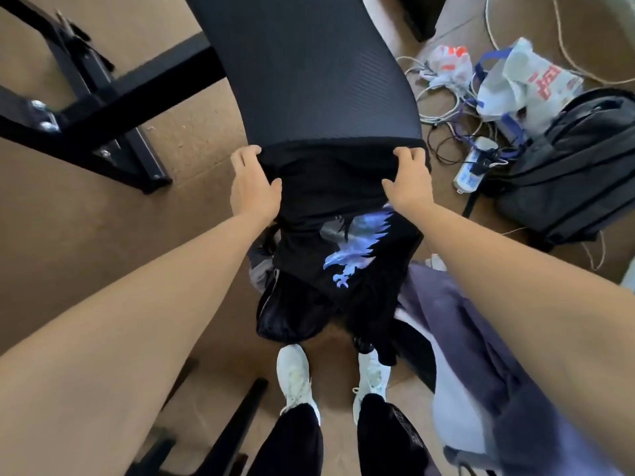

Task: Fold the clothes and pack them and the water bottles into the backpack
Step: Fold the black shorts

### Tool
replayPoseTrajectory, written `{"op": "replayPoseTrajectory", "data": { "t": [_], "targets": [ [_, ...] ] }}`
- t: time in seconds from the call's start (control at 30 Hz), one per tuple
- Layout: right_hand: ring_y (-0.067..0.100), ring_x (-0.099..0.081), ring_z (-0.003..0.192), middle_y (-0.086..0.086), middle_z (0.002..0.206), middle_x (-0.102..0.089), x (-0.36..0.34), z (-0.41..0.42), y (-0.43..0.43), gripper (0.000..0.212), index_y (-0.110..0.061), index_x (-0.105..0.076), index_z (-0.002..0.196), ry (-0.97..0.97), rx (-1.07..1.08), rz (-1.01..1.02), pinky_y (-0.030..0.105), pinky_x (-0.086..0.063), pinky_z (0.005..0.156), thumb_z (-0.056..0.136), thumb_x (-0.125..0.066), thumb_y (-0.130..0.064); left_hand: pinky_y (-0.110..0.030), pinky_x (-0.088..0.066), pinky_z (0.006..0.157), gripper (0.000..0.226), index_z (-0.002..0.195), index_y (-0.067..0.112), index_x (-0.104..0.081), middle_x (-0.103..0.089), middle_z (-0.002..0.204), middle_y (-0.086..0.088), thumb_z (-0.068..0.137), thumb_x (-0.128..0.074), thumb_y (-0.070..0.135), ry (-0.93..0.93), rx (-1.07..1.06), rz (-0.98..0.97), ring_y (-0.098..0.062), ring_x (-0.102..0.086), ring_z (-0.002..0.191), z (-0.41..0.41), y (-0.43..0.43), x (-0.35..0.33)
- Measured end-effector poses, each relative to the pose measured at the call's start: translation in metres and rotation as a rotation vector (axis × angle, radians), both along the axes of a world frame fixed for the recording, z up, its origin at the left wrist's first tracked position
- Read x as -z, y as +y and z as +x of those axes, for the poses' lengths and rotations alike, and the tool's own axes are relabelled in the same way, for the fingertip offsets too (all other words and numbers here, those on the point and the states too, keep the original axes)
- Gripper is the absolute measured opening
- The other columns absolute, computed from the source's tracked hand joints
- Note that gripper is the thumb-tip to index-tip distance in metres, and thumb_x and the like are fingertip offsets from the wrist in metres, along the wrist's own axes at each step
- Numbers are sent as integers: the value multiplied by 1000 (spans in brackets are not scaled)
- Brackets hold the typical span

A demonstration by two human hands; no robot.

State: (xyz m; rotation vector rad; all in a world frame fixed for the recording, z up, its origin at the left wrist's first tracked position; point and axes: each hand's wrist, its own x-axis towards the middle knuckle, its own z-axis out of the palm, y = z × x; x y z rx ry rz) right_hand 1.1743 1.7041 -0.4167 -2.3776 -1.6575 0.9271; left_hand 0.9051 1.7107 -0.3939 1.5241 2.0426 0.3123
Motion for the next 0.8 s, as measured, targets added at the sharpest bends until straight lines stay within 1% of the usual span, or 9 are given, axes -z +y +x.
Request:
{"op": "replayPoseTrajectory", "data": {
  "t": [0.1,0.2,0.3,0.37,0.47,0.53,0.6,0.7,0.8],
  "targets": [
    [41,-57,106,16,130,-48,13,13,11,32,-8,-59,122,-65,-38,70,44,-47,91,92,-69,-11,-37,-43,83,18,116,20,-57,-51,133,-3,98,-60,18,41,-36,56,-33,-61,102,-9,12,8],
    [41,-58,106,17,115,-58,9,23,20,16,-6,-68,108,-87,-66,96,41,-45,85,94,-66,-13,-37,-48,86,17,112,22,-68,-60,128,1,98,-59,25,1,-75,101,-27,-62,104,-17,15,5],
    [32,-51,100,15,107,-62,-12,28,15,9,-11,-63,103,36,97,147,34,-38,79,96,-59,-14,-39,-48,92,21,111,21,-75,-66,126,5,99,-60,27,25,-77,168,-24,-55,114,-20,11,-14],
    [29,-47,94,13,104,-59,-32,30,3,7,-16,-57,102,114,208,192,34,-37,82,95,-56,-16,-36,-45,88,20,109,17,-73,-68,112,2,101,-58,26,-25,-85,182,-22,-55,108,-19,5,-35],
    [29,-55,88,-3,85,-57,-73,34,-15,7,-20,-50,97,210,277,261,47,-46,88,95,-54,-15,-35,-41,71,19,98,13,-61,-59,85,4,105,-50,26,-168,-108,109,-20,-55,84,-17,-4,-72],
    [24,-56,84,-10,80,-55,-108,33,-26,4,-13,-50,99,320,308,270,43,-45,84,98,-53,-10,-34,-36,67,24,92,12,-53,-52,77,6,108,-46,29,-194,-136,62,-16,-49,76,-17,-10,-101],
    [24,-56,83,-7,81,-57,-143,24,-39,3,-9,-51,101,379,270,264,34,-40,77,99,-53,-9,-35,-37,69,34,91,7,-52,-52,78,1,109,-42,34,-186,-191,35,-18,-49,75,-21,-17,-132],
    [19,-54,76,-3,82,-60,-198,7,-60,10,-11,-52,101,463,124,193,27,-34,69,101,-59,-17,-37,-41,74,39,93,6,-56,-57,84,-7,109,-40,37,-171,-214,-18,-21,-54,80,-33,-30,-181],
    [8,-54,74,-7,85,-61,-246,6,-72,25,-14,-56,104,483,-62,113,22,-36,68,91,-75,-24,-32,-35,64,36,80,17,-51,-51,75,1,109,-42,37,-134,-112,-79,-14,-50,71,-44,-45,-234]
  ]
}}
